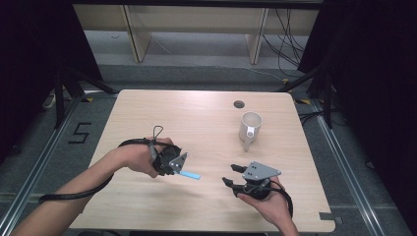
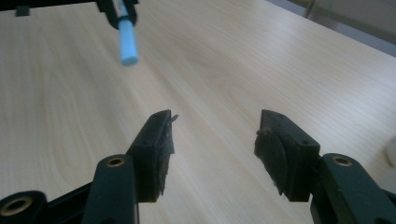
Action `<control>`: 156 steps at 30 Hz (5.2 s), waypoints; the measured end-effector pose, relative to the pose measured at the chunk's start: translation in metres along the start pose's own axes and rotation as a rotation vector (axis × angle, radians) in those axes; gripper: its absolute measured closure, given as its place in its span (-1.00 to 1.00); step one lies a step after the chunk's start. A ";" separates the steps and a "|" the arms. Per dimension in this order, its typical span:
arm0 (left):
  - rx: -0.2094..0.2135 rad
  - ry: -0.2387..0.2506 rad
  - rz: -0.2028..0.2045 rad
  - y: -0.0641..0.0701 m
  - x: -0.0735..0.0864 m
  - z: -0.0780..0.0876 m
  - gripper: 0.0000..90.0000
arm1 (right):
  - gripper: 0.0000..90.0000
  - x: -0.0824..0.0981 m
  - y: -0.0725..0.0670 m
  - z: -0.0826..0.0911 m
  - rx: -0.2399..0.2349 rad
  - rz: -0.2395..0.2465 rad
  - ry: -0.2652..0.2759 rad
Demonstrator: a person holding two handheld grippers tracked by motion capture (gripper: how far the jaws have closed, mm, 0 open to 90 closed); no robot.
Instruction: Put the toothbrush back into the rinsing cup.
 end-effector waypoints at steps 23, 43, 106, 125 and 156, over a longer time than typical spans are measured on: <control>0.020 0.012 -0.020 -0.005 -0.025 -0.006 0.74 | 0.21 -0.016 -0.042 -0.047 -0.163 0.026 0.063; 0.032 0.026 -0.014 -0.006 -0.029 -0.005 0.74 | 0.49 -0.014 -0.046 -0.058 -0.171 0.027 0.074; -0.345 0.570 0.142 -0.002 -0.025 0.030 -0.15 | 0.75 -0.022 0.013 -0.017 0.087 0.036 0.162; -0.438 0.968 0.489 -0.010 -0.018 0.014 -0.22 | 0.75 -0.069 0.036 0.000 0.279 -0.017 0.386; -0.482 1.262 0.804 -0.069 -0.033 0.054 -0.21 | 0.75 -0.093 0.026 -0.015 0.270 -0.001 0.477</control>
Point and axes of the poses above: each handheld gripper's, and its own axes: z roughly backward along the jaws, x roughly out of its underside, y roughly to its right, the point moved 8 cm from there along -z, roughly forward along the jaws, and after that the axes turned 12 degrees about y, right-handed, at the moved point
